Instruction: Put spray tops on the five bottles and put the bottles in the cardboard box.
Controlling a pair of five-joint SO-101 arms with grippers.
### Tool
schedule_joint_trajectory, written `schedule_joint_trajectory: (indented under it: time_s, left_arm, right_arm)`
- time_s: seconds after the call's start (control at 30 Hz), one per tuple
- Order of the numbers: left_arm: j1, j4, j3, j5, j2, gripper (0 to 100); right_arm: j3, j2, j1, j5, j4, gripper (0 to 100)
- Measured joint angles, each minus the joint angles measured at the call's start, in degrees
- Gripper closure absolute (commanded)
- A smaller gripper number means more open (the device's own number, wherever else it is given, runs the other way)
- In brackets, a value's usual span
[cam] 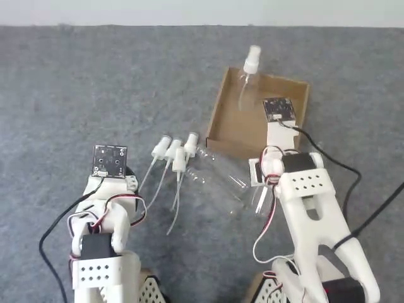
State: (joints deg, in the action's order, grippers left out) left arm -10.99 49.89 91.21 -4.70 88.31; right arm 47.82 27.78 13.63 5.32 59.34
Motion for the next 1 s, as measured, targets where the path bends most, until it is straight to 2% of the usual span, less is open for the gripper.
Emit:
schedule_joint_trajectory:
  time_s: [0.13,0.3,0.53,0.7,0.83,1.0]
  left_arm:
    - [-0.1,0.0,0.0,0.0,0.0,99]
    - [-0.1,0.0,0.0,0.0,0.0,99]
    - [-0.1,0.0,0.0,0.0,0.0,99]
    - [-0.1,0.0,0.0,0.0,0.0,99]
    - [-0.1,0.0,0.0,0.0,0.0,99]
    - [-0.1,0.0,0.0,0.0,0.0,99]
  right_arm:
    - [1.0,0.3,0.0,0.2,-0.4,81.0]
    - [1.4,0.3,-0.2,0.2,-0.4,90.9]
    - [1.7,2.2,-1.1,0.1,-0.3,91.3]
    - [2.0,10.1,-6.0,-2.7,1.3,91.3]
    - [2.0,18.2,-10.7,-7.8,5.9,91.3]
    - [2.0,24.4,-20.0,-15.9,9.7,91.3]
